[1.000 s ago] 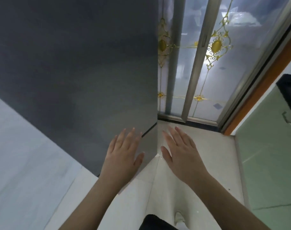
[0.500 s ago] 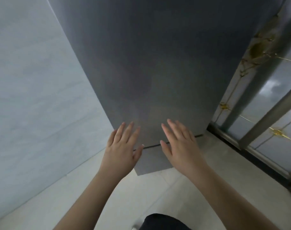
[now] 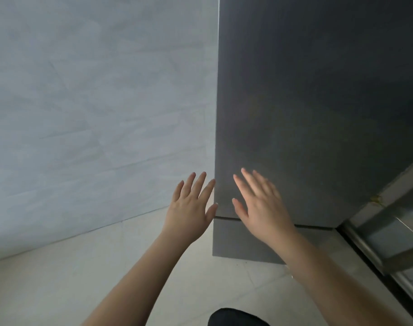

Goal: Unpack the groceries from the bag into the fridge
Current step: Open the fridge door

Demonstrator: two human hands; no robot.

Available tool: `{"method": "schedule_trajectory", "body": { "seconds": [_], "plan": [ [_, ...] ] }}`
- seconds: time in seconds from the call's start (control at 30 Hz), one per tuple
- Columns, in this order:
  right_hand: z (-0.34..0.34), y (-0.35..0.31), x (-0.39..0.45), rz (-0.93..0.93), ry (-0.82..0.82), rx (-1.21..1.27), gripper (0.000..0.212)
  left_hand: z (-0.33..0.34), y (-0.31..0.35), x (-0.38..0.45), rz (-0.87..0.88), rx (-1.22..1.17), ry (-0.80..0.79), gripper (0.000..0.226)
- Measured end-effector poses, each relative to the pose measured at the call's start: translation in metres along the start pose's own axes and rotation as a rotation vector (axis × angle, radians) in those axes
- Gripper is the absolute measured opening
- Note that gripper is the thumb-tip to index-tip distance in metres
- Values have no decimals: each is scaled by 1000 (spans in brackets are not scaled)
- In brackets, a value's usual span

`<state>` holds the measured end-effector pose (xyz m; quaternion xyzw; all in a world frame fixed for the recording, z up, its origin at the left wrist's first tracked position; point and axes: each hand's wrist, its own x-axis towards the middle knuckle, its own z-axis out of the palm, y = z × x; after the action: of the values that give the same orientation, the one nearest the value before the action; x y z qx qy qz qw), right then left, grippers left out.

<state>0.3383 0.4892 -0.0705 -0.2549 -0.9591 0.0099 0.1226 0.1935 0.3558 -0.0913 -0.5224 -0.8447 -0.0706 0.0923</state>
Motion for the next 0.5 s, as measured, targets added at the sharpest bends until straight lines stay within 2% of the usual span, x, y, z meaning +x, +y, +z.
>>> {"method": "schedule_trajectory", "body": {
  "seconds": [0.13, 0.37, 0.5],
  "plan": [
    [-7, -18, 28, -55, 27, -65, 57, -6, -20, 12, -1, -49, 28, 60],
    [-52, -31, 103, -180, 175, -265, 57, -20, -40, 61, 27, -107, 31, 61],
    [-66, -34, 134, -251, 147, -463, 59, -24, -45, 91, 19, -115, 11, 63]
  ]
}}
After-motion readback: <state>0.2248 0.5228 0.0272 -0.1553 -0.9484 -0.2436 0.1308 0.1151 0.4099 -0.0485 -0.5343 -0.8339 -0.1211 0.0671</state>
